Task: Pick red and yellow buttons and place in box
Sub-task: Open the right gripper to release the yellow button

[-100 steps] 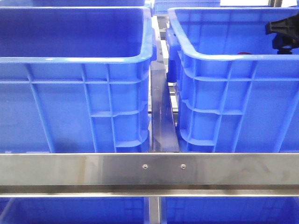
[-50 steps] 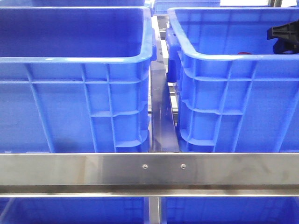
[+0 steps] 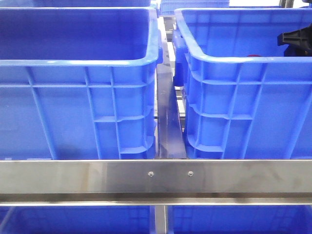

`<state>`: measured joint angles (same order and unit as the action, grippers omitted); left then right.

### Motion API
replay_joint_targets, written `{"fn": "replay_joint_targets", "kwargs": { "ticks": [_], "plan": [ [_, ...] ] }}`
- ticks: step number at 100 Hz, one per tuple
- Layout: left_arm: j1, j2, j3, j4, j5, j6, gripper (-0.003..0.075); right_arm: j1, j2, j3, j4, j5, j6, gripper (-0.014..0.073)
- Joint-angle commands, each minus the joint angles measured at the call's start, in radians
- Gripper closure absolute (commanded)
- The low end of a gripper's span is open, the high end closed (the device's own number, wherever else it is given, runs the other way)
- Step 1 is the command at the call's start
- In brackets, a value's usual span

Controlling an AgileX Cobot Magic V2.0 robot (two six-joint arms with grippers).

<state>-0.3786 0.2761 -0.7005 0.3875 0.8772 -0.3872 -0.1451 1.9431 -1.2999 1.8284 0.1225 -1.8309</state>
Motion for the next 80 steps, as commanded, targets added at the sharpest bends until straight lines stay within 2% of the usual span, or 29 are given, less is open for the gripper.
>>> {"fn": "replay_joint_targets", "kwargs": {
  "ticks": [1, 23, 33, 80],
  "plan": [
    [0.002, 0.013, -0.023, 0.017, -0.075, -0.001, 0.0739, -0.004, -0.038, -0.018, 0.08, 0.02, -0.011, 0.0351],
    [0.002, 0.013, -0.023, 0.012, -0.075, -0.001, 0.0739, -0.004, -0.042, -0.018, 0.081, 0.02, -0.009, 0.0124],
    [0.002, 0.013, -0.023, 0.012, -0.075, -0.001, 0.0739, -0.004, -0.047, -0.018, 0.082, 0.017, -0.007, 0.0066],
    [0.002, 0.013, -0.023, 0.01, -0.077, -0.001, 0.0739, -0.004, -0.222, 0.036, 0.082, -0.002, -0.007, 0.0057]
  ]
}}
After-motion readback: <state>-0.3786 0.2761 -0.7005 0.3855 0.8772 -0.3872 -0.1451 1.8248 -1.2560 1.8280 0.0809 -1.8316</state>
